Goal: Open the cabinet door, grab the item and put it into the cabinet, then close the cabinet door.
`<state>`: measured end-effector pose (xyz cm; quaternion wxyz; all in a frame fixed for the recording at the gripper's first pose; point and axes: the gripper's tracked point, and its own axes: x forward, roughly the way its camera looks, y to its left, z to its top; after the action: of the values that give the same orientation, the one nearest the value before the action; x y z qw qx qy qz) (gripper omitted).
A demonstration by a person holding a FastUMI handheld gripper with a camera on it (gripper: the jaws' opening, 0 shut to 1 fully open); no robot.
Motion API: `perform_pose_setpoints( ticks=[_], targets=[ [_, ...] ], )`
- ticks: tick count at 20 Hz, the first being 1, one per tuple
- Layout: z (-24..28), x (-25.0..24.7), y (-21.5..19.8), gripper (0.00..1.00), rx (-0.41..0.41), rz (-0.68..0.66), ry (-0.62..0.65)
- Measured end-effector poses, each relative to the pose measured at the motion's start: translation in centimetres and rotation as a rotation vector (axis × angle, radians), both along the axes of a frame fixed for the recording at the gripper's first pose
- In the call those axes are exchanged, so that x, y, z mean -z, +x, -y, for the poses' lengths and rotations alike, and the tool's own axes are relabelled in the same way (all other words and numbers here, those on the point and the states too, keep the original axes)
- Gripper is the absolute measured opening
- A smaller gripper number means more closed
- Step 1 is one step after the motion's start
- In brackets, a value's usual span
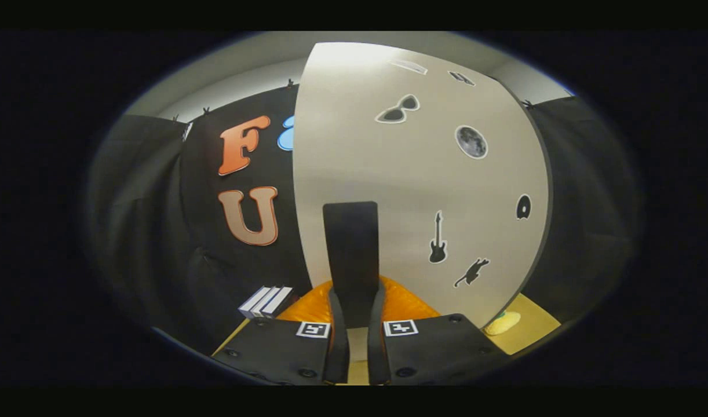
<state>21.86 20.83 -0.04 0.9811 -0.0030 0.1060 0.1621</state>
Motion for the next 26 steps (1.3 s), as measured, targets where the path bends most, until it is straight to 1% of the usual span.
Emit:
perform_pose_setpoints(
  ticks=[6, 12, 13, 15, 22, 26],
  targets=[
    [5.2, -0.4, -5.1, 0.21, 0.025, 0.017, 0.006],
    [13.2, -1.3, -10.2, 0.19, 0.11, 0.046, 0.008],
    [14.4, -1.1, -10.4, 0.17, 0.12, 0.043, 0.014],
    [16.9, -1.6, -12.4, 0.12, 0.146, 0.043, 0.025],
    [25.7, -2.4, -14.5, 0.11, 0.294, 0.081, -0.023],
    [30.6, -2.8, -15.0, 0.1, 0.38, 0.085, -0.011]
  ],
)
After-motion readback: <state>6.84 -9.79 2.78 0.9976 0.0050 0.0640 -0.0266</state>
